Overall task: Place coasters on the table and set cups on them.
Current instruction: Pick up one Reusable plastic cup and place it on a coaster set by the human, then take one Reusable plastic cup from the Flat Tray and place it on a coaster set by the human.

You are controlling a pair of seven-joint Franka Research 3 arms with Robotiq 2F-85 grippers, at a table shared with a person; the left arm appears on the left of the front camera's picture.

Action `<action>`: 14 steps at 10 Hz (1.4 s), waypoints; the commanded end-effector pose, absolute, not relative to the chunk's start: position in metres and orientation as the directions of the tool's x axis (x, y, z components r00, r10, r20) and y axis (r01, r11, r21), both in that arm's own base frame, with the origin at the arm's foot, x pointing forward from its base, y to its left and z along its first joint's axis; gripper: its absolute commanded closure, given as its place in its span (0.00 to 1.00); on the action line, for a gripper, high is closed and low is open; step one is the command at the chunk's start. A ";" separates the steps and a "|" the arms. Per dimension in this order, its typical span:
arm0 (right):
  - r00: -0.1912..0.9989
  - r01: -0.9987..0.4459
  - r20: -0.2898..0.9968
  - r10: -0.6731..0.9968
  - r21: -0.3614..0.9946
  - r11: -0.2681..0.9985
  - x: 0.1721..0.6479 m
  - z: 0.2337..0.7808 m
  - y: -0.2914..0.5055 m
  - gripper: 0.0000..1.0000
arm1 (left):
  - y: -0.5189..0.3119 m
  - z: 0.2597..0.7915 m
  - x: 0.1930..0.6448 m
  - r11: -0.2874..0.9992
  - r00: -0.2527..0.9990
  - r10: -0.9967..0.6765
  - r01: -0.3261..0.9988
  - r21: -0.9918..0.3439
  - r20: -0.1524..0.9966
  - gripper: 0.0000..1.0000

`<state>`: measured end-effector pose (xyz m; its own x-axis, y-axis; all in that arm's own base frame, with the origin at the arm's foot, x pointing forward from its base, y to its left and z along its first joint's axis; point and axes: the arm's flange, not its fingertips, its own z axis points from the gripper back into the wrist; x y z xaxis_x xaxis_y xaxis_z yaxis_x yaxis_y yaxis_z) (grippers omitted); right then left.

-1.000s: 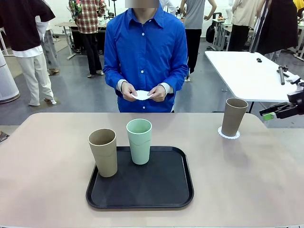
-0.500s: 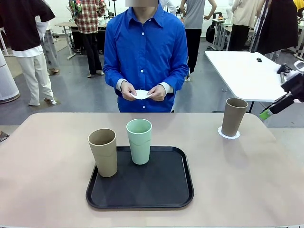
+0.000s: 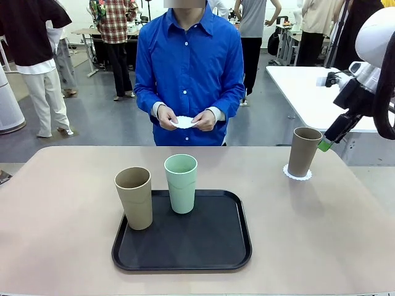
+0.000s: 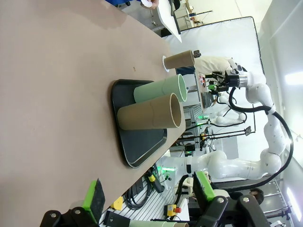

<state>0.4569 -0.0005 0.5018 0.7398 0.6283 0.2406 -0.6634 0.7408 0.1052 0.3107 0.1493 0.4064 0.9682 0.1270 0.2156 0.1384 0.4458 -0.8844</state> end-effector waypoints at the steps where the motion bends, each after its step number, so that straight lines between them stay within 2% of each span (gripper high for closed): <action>1: 0.785 -0.606 0.192 0.588 0.045 0.794 0.456 0.519 -0.002 0.00 | 0.151 0.407 0.310 0.431 0.965 0.133 0.149 -0.890 0.226 0.00; 2: 0.797 -0.590 0.183 0.575 0.034 0.807 0.458 0.520 -0.002 0.00 | 0.151 0.407 0.310 0.431 0.965 0.133 0.149 -0.890 0.226 0.00; 3: 0.758 -0.639 0.224 0.612 0.070 0.766 0.456 0.513 -0.002 0.00 | 0.151 0.407 0.310 0.431 0.965 0.133 0.149 -0.890 0.226 0.00; 14: 0.758 -0.639 0.224 0.612 0.070 0.766 0.456 0.513 -0.002 0.00 | 0.151 0.407 0.310 0.431 0.965 0.133 0.149 -0.890 0.226 0.00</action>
